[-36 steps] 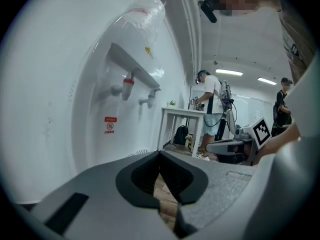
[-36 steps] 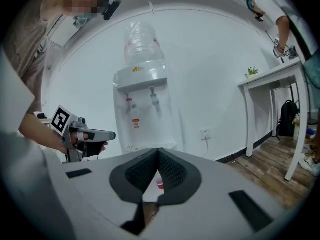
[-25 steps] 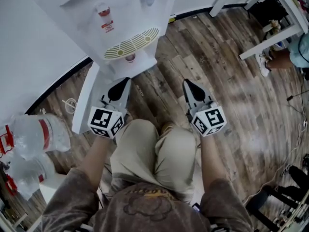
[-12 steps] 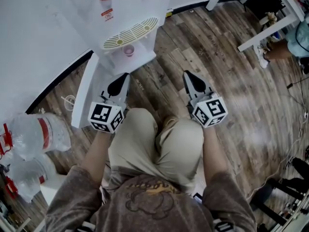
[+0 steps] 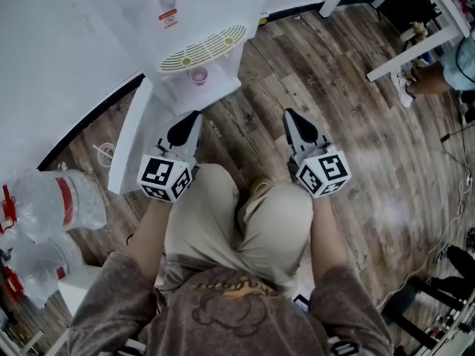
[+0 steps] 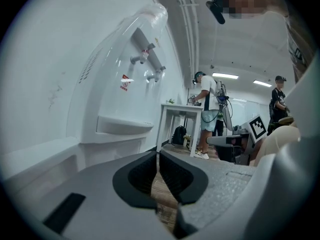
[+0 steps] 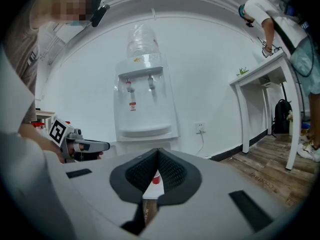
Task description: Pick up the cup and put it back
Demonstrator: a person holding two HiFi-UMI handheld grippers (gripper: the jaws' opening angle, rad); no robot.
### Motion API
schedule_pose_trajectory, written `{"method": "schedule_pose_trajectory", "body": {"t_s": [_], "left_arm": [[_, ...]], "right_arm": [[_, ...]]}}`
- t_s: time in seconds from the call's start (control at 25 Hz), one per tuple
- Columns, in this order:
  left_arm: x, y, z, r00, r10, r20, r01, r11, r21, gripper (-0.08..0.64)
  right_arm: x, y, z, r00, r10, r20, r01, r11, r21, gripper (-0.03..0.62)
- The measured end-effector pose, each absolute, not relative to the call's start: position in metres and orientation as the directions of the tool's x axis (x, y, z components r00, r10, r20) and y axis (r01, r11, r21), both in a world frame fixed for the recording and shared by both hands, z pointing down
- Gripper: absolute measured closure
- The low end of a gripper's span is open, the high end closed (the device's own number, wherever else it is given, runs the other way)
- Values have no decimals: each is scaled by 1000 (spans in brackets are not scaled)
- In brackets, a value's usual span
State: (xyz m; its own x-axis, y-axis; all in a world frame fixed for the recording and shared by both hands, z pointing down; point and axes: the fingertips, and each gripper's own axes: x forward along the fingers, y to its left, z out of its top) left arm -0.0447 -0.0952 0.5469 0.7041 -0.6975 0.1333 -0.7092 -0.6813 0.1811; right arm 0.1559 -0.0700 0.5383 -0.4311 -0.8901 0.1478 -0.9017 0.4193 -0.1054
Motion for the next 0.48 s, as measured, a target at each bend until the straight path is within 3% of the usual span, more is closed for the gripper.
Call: {"method": "schedule_pose_trajectory", "body": {"t_s": [0.16,0.48], "left_arm": [[-43,-94,550,699,-703,131,-714,-675,186,539],[-42,-106,563,681,-721,131,-730,-655,196,361]], "right_arm": [[157,-69,537,-430,-893,137,-901,415,-124,588],[155,-68,538,-430,-892,137,-901,415,-126,589]]}}
